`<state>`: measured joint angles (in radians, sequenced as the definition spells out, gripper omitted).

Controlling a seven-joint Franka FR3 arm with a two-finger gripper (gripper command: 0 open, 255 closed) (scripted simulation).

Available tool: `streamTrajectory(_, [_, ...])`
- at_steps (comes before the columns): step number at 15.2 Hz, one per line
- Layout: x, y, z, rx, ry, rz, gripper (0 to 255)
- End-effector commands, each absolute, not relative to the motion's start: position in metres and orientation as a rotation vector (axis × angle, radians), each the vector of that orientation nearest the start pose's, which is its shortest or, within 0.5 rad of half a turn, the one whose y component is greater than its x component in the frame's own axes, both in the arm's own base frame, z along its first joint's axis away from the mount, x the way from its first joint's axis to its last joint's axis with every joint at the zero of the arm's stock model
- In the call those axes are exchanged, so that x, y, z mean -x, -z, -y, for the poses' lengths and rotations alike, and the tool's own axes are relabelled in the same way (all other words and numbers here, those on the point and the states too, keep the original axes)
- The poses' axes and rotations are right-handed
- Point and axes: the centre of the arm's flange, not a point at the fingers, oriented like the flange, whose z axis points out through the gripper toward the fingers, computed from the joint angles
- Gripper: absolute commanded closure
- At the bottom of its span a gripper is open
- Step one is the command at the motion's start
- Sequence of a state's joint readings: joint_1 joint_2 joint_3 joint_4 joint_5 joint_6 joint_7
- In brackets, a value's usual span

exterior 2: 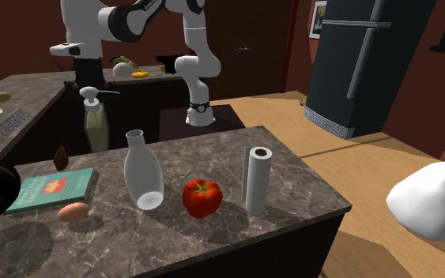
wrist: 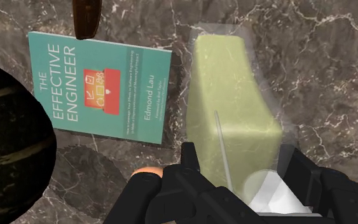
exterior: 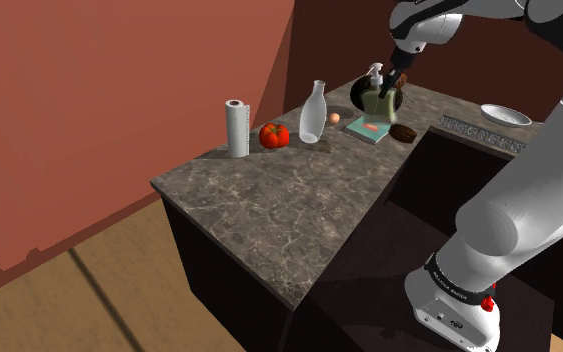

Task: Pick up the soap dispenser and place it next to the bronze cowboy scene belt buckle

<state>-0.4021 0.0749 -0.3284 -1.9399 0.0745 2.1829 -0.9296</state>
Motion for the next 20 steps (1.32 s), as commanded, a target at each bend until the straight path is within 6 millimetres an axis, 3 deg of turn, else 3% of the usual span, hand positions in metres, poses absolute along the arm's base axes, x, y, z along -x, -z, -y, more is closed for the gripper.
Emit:
streamTrajectory(1, [-0.446,-0.452,0.39,3.222,0.238,0.266,255])
streamTrajectory(20, [-0.446,-0.352,0.39,3.222,0.238,0.266,255])
